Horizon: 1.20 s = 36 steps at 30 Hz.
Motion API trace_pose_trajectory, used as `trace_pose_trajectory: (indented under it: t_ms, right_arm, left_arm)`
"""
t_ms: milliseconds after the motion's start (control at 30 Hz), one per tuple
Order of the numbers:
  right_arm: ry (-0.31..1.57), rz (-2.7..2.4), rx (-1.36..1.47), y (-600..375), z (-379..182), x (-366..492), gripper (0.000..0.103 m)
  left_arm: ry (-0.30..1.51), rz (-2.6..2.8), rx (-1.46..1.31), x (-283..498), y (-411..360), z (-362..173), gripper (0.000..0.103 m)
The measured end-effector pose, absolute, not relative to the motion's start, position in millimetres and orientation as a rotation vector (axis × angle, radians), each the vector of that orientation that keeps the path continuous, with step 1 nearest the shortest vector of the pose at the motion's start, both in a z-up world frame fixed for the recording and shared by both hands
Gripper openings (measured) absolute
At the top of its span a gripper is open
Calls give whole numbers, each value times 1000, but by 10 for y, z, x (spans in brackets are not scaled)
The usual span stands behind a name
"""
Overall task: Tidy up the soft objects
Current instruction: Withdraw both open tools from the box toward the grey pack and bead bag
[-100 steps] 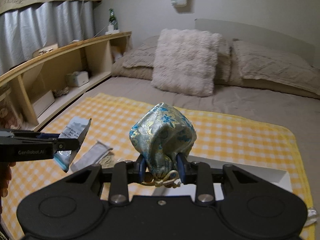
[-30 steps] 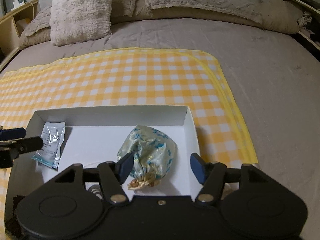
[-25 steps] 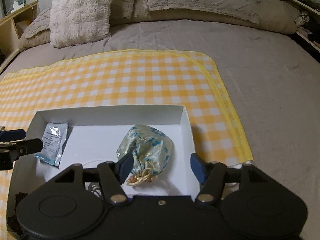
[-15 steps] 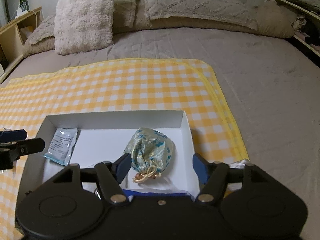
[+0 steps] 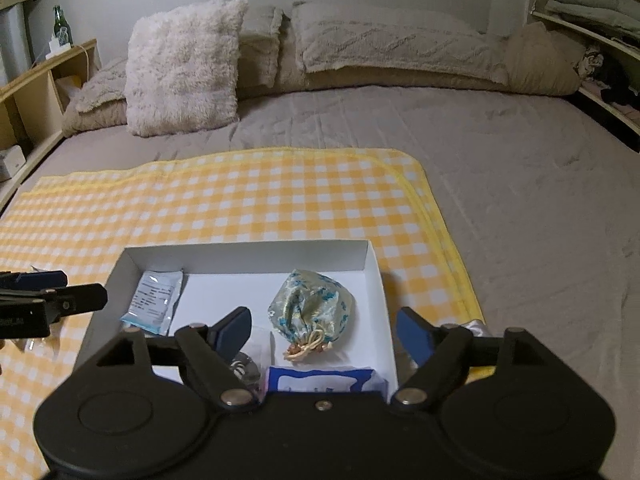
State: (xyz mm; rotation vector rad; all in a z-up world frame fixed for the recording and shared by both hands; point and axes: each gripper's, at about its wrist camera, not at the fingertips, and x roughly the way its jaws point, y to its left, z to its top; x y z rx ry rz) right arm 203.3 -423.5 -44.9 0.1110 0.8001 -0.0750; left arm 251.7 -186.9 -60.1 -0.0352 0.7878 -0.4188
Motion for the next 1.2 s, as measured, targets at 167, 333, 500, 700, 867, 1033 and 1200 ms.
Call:
trace_pose_trajectory:
  t_ms: [167, 333, 500, 700, 867, 1033, 1200]
  right_arm:
    - [775, -60, 104, -4195, -366, 1884, 83]
    - [752, -61, 99, -4172, -335, 1748, 93]
    - [738, -66, 93, -4158, -319, 1645, 100]
    - [715, -76, 83, -4141, -292, 1548, 103]
    - [706, -78, 96, -4124, -271, 1526, 103]
    - [693, -73, 100, -4032, -241, 1546, 103]
    - [685, -54, 100, -3865, -224, 1607, 103]
  left_arm:
    - [785, -418, -31, 2398, -1851, -543, 97]
    - [778, -402, -19, 2278, -1813, -504, 103]
    - [776, -394, -17, 2220, -1758, -496, 103]
    - [781, -395, -40, 2128, -1659, -487, 103]
    - [760, -378, -39, 2068, -1581, -467, 103]
    - [757, -350, -45, 2069, -1449, -449, 103]
    - [750, -322, -47, 2097, -1272, -434, 103]
